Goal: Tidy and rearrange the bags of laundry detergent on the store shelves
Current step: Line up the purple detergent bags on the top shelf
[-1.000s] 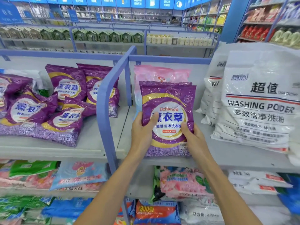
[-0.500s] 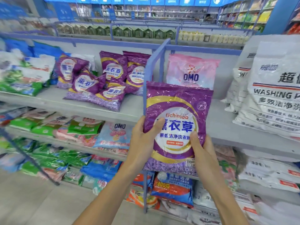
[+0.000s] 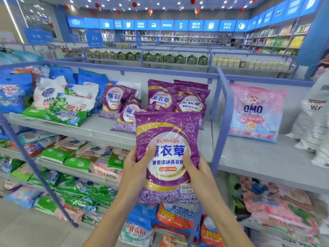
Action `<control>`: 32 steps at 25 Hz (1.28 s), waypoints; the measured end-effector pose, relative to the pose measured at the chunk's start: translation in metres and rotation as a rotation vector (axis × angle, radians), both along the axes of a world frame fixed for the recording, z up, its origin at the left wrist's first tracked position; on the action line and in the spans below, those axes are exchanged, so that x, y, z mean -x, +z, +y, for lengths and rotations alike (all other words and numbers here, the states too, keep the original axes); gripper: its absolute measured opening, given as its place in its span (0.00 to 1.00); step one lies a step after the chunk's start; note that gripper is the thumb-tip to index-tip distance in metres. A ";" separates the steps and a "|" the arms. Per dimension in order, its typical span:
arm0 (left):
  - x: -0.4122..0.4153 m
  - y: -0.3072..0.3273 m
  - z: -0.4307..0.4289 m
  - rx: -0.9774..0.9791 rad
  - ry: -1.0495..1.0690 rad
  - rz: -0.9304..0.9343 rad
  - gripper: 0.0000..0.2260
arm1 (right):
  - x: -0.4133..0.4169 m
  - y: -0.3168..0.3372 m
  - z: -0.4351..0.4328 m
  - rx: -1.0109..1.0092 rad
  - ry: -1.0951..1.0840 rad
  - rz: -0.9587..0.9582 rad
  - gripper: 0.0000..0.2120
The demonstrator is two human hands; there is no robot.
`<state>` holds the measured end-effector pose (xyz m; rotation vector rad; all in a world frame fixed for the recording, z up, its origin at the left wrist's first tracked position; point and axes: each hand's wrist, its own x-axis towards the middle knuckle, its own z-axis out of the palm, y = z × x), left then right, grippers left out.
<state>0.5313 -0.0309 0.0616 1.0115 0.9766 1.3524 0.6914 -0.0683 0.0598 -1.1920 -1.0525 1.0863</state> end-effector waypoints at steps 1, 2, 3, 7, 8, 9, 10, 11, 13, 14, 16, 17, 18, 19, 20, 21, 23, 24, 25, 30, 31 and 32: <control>0.014 0.001 0.013 -0.001 -0.012 0.006 0.12 | 0.014 0.001 0.013 0.003 -0.005 0.006 0.14; 0.027 0.002 0.027 -0.009 -0.034 0.008 0.13 | 0.028 0.001 0.027 0.004 -0.017 0.013 0.13; 0.038 0.001 0.041 -0.010 -0.050 0.018 0.13 | 0.039 0.001 0.039 0.006 -0.036 0.025 0.13; 0.054 0.003 0.089 -0.018 -0.142 0.054 0.15 | 0.062 -0.001 0.073 0.019 -0.173 0.049 0.12; 0.052 0.004 0.099 -0.016 -0.180 0.068 0.18 | 0.061 -0.001 0.080 0.016 -0.216 0.043 0.13; 0.050 0.007 0.108 -0.010 -0.215 0.091 0.20 | 0.057 0.001 0.086 0.012 -0.258 0.027 0.13; 0.045 0.009 0.119 -0.011 -0.256 0.109 0.18 | 0.051 0.004 0.092 0.007 -0.299 0.012 0.13; 0.039 0.011 0.131 -0.013 -0.304 0.125 0.13 | 0.042 0.006 0.098 -0.001 -0.345 0.005 0.13; 0.022 0.013 0.155 -0.042 -0.425 0.165 0.13 | 0.022 0.012 0.111 -0.040 -0.426 0.007 0.12; 0.012 0.014 0.166 -0.066 -0.452 0.200 0.17 | 0.013 0.016 0.116 -0.063 -0.456 0.001 0.11; -0.012 0.016 0.189 -0.146 -0.477 0.306 0.20 | -0.006 0.020 0.130 -0.090 -0.521 -0.040 0.08; -0.027 0.018 0.198 -0.163 -0.472 0.329 0.19 | -0.015 0.021 0.138 -0.092 -0.566 -0.079 0.07; -0.043 0.017 0.209 -0.166 -0.458 0.336 0.18 | -0.024 0.022 0.148 -0.085 -0.616 -0.125 0.06; -0.059 0.016 0.217 -0.170 -0.450 0.348 0.18 | -0.034 0.022 0.159 -0.066 -0.671 -0.174 0.06; -0.075 0.013 0.225 -0.177 -0.437 0.365 0.19 | -0.044 0.021 0.169 -0.035 -0.729 -0.218 0.06; -0.088 0.011 0.230 -0.183 -0.424 0.379 0.19 | -0.054 0.019 0.181 0.004 -0.789 -0.258 0.07; -0.108 0.006 0.241 -0.183 -0.407 0.405 0.17 | -0.069 0.016 0.201 0.059 -0.893 -0.323 0.12; -0.111 0.007 0.244 -0.195 -0.419 0.435 0.16 | -0.073 0.013 0.208 0.072 -0.933 -0.339 0.13; -0.111 0.010 0.248 -0.218 -0.441 0.471 0.16 | -0.077 0.009 0.216 0.092 -0.965 -0.344 0.13; -0.056 -0.005 0.277 -0.374 -0.128 0.969 0.23 | -0.090 -0.013 0.238 0.088 -0.974 -0.246 0.15; -0.043 -0.006 0.282 -0.308 -0.096 1.075 0.26 | -0.093 -0.014 0.242 0.055 -0.953 -0.210 0.14; -0.033 -0.007 0.285 -0.226 -0.123 1.170 0.29 | -0.093 -0.011 0.246 0.034 -0.931 -0.181 0.12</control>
